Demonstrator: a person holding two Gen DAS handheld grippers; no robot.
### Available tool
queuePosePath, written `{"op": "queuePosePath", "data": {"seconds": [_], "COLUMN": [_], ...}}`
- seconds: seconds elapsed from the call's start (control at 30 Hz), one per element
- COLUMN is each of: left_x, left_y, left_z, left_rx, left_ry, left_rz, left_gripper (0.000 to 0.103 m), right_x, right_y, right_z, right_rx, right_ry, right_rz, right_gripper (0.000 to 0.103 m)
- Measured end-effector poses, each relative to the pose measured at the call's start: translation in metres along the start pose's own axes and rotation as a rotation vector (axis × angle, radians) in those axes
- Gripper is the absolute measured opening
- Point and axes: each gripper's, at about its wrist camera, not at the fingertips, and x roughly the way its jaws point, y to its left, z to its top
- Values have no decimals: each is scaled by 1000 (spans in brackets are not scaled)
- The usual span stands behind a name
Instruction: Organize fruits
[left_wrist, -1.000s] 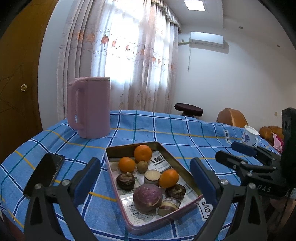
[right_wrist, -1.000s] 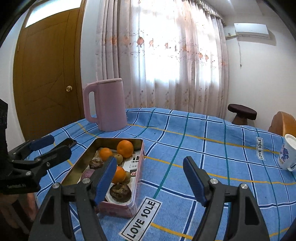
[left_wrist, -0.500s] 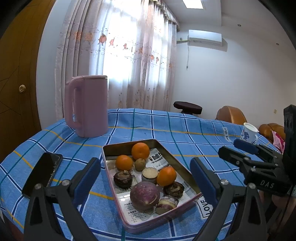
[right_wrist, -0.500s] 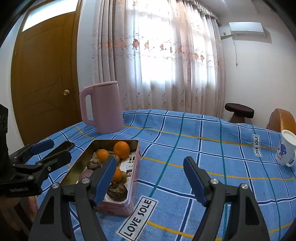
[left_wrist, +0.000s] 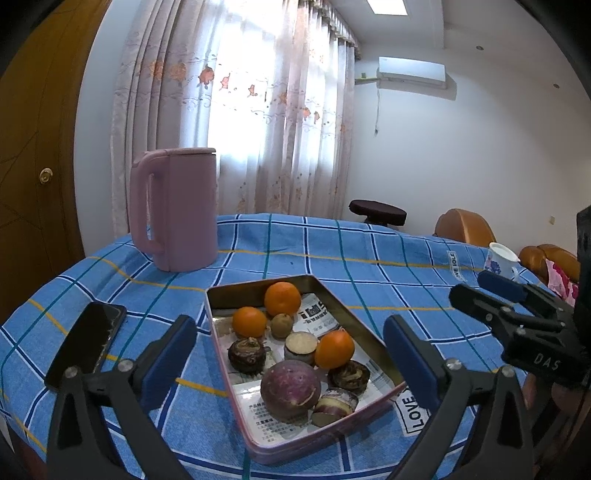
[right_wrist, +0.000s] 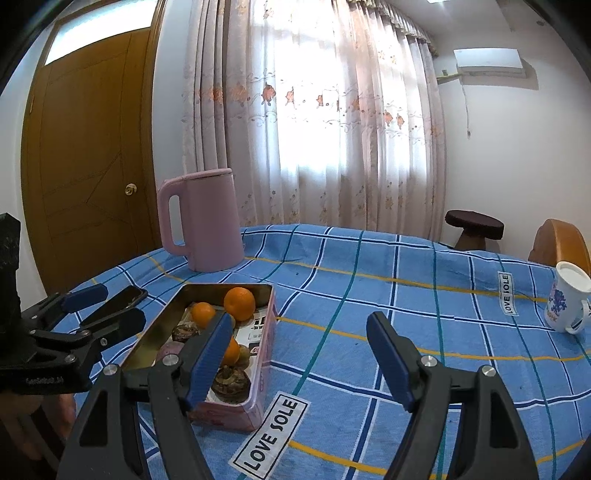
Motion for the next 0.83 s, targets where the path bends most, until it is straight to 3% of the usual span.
{"op": "queuePosePath", "data": {"seconds": [0.33,0.83], "left_x": [-8,-3], "left_y": [-14,-26], "left_z": [5,1], "left_rx": [31,67], "left_ry": [-30,-4], "left_rz": [-43,-32], "left_gripper": [103,103], "right_x": [-17,-18], "right_y": [-3,-15], "right_z": [4,-5], "right_rx": [-18,-2], "right_ry": [-42,-18], "right_rz": [-28,-46], "right_gripper": [77,78]}}
